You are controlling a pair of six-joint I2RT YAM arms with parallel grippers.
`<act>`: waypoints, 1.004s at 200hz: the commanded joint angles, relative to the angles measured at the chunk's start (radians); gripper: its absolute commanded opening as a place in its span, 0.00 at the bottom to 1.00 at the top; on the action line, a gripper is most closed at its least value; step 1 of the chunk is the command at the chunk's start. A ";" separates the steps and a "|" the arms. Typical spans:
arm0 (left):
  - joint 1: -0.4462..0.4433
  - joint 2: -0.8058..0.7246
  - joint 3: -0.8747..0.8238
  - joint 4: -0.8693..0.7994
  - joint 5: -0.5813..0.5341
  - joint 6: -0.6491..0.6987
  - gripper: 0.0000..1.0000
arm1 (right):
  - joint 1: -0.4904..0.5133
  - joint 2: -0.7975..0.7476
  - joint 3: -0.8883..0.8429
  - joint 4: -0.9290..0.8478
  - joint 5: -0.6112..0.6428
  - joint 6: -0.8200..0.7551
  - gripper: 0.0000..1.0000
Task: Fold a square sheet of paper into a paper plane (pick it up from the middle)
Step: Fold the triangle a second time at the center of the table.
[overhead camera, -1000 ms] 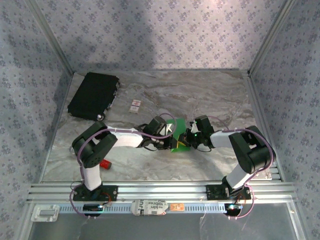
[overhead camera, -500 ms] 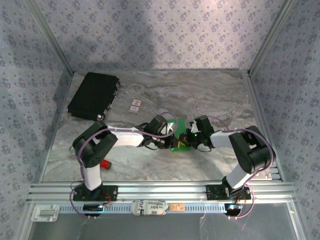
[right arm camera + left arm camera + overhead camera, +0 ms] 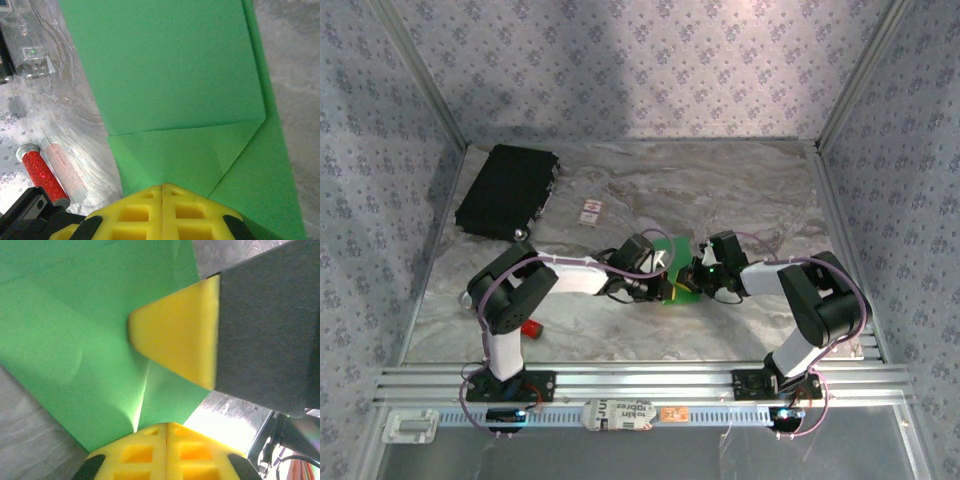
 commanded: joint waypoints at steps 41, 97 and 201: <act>-0.009 0.013 -0.035 -0.008 -0.012 0.015 0.01 | -0.011 0.023 -0.043 -0.094 0.073 0.003 0.00; -0.010 0.006 -0.078 0.005 -0.013 0.005 0.01 | -0.012 0.021 -0.044 -0.096 0.075 0.001 0.00; 0.006 -0.137 -0.126 0.128 0.029 -0.099 0.02 | -0.014 0.013 -0.042 -0.107 0.075 -0.001 0.00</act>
